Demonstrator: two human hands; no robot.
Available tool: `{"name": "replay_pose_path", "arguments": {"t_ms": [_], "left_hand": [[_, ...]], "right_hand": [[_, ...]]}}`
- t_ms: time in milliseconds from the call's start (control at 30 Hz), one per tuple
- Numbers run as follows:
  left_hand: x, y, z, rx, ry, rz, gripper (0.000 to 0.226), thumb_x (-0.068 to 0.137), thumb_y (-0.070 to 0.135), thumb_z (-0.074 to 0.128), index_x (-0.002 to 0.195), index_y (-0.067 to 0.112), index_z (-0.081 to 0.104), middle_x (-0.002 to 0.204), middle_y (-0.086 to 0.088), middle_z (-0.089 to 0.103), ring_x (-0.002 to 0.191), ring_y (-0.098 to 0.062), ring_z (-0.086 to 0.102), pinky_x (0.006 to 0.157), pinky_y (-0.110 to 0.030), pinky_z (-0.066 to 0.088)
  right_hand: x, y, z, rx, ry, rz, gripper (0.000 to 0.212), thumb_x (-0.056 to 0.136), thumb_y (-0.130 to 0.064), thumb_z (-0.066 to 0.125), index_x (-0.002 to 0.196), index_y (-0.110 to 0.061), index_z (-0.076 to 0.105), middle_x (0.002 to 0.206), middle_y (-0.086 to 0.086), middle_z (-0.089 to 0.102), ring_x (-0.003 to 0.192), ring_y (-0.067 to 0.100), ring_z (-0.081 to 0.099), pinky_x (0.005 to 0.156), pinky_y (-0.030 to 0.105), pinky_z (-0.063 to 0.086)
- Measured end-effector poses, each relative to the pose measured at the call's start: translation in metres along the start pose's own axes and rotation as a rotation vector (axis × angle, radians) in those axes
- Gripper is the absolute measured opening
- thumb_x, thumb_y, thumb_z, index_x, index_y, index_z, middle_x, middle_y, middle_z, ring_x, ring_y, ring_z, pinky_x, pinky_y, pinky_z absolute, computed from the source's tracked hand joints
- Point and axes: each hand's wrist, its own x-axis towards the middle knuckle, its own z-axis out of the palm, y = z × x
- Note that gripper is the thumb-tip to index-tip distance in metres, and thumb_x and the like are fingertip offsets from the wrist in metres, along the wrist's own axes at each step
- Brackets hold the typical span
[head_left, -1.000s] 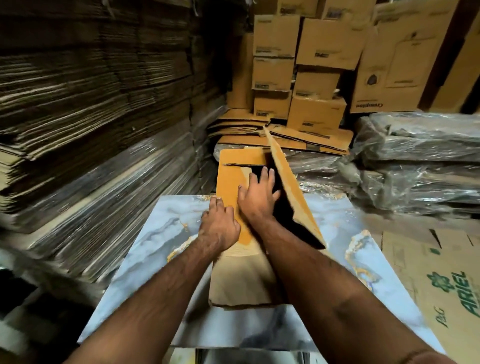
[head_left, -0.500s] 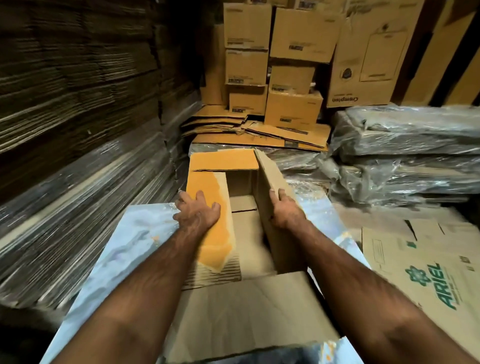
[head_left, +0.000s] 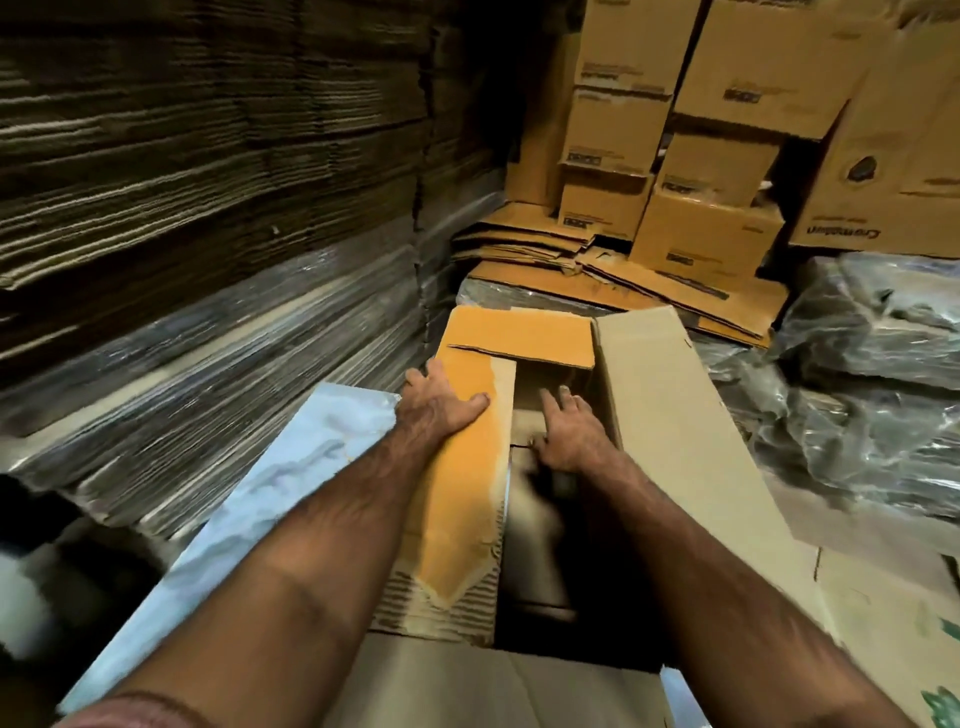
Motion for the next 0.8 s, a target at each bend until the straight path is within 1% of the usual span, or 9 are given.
{"name": "replay_pose_path", "arguments": {"t_ms": [200, 267, 333, 367, 467, 567, 633, 700, 800], "left_hand": [[0.024, 0.004, 0.005, -0.025, 0.043, -0.035, 0.086, 0.072, 0.071, 0.066, 0.132, 0.018, 0.035, 0.135, -0.015, 0.042, 0.123, -0.035, 0.046, 0.097, -0.044, 0.045], [0.032, 0.006, 0.008, 0.021, 0.033, -0.012, 0.090, 0.075, 0.070, 0.064, 0.140, 0.018, 0.030, 0.149, -0.020, 0.027, 0.132, -0.039, 0.038, 0.101, -0.047, 0.043], [0.037, 0.008, 0.010, 0.113, 0.018, 0.030, 0.100, 0.079, 0.071, 0.058, 0.154, 0.021, 0.013, 0.161, -0.020, 0.000, 0.142, -0.044, 0.023, 0.106, -0.052, 0.038], [0.039, 0.009, 0.011, 0.136, -0.001, 0.041, 0.103, 0.081, 0.071, 0.056, 0.156, 0.023, 0.005, 0.162, -0.020, -0.006, 0.143, -0.045, 0.022, 0.107, -0.052, 0.037], [0.042, 0.008, 0.013, 0.122, -0.075, 0.043, 0.102, 0.083, 0.073, 0.050, 0.158, 0.024, 0.000, 0.161, -0.021, 0.009, 0.140, -0.042, 0.033, 0.106, -0.050, 0.038], [0.042, 0.004, 0.015, 0.109, -0.070, 0.062, 0.101, 0.084, 0.074, 0.048, 0.157, 0.022, 0.001, 0.151, -0.019, 0.033, 0.135, -0.038, 0.040, 0.105, -0.049, 0.039], [0.043, 0.003, 0.015, 0.105, -0.064, 0.070, 0.101, 0.084, 0.074, 0.047, 0.157, 0.022, 0.002, 0.149, -0.018, 0.036, 0.134, -0.038, 0.041, 0.106, -0.049, 0.039], [0.044, 0.004, 0.016, 0.103, -0.057, 0.076, 0.100, 0.084, 0.074, 0.047, 0.157, 0.022, 0.002, 0.150, -0.018, 0.036, 0.134, -0.038, 0.041, 0.106, -0.049, 0.039], [0.046, 0.003, 0.018, 0.105, -0.047, 0.084, 0.099, 0.084, 0.074, 0.046, 0.157, 0.024, 0.002, 0.153, -0.017, 0.033, 0.134, -0.038, 0.041, 0.105, -0.050, 0.040]], "right_hand": [[0.043, 0.009, 0.003, 0.016, -0.128, 0.076, 0.087, 0.095, -0.018, 0.055, 0.158, -0.023, -0.004, 0.164, 0.010, -0.018, 0.151, 0.032, -0.010, 0.122, 0.048, 0.009], [0.056, 0.013, -0.002, -0.029, -0.109, 0.064, 0.088, 0.095, -0.025, 0.057, 0.158, -0.023, -0.004, 0.164, 0.011, -0.017, 0.151, 0.033, -0.012, 0.122, 0.048, 0.008], [0.067, 0.016, -0.009, -0.121, -0.079, 0.031, 0.089, 0.095, -0.037, 0.056, 0.158, -0.024, -0.006, 0.164, 0.014, -0.014, 0.151, 0.035, -0.010, 0.123, 0.049, 0.007], [0.071, 0.016, -0.011, -0.165, -0.072, 0.021, 0.091, 0.095, -0.041, 0.055, 0.158, -0.025, -0.008, 0.163, 0.015, -0.014, 0.150, 0.036, -0.010, 0.123, 0.050, 0.005], [0.085, 0.016, -0.012, -0.217, -0.056, 0.031, 0.098, 0.092, -0.047, 0.058, 0.156, -0.026, -0.014, 0.162, 0.015, -0.019, 0.149, 0.038, -0.015, 0.122, 0.054, -0.001], [0.105, 0.020, -0.021, -0.236, 0.085, 0.031, 0.100, 0.090, -0.051, 0.058, 0.156, -0.026, -0.013, 0.162, 0.012, -0.023, 0.149, 0.037, -0.018, 0.121, 0.057, -0.001], [0.122, 0.026, -0.033, -0.241, 0.195, 0.016, 0.099, 0.090, -0.053, 0.057, 0.156, -0.026, -0.012, 0.160, 0.011, -0.029, 0.148, 0.037, -0.021, 0.120, 0.060, -0.001], [0.140, 0.035, -0.048, -0.230, 0.222, 0.026, 0.099, 0.090, -0.054, 0.056, 0.156, -0.026, -0.012, 0.160, 0.010, -0.030, 0.149, 0.037, -0.019, 0.118, 0.063, 0.002], [0.163, 0.049, -0.060, -0.243, 0.130, 0.061, 0.103, 0.087, -0.064, 0.054, 0.157, -0.026, -0.012, 0.165, 0.008, -0.011, 0.151, 0.038, -0.006, 0.117, 0.066, 0.007]]}}
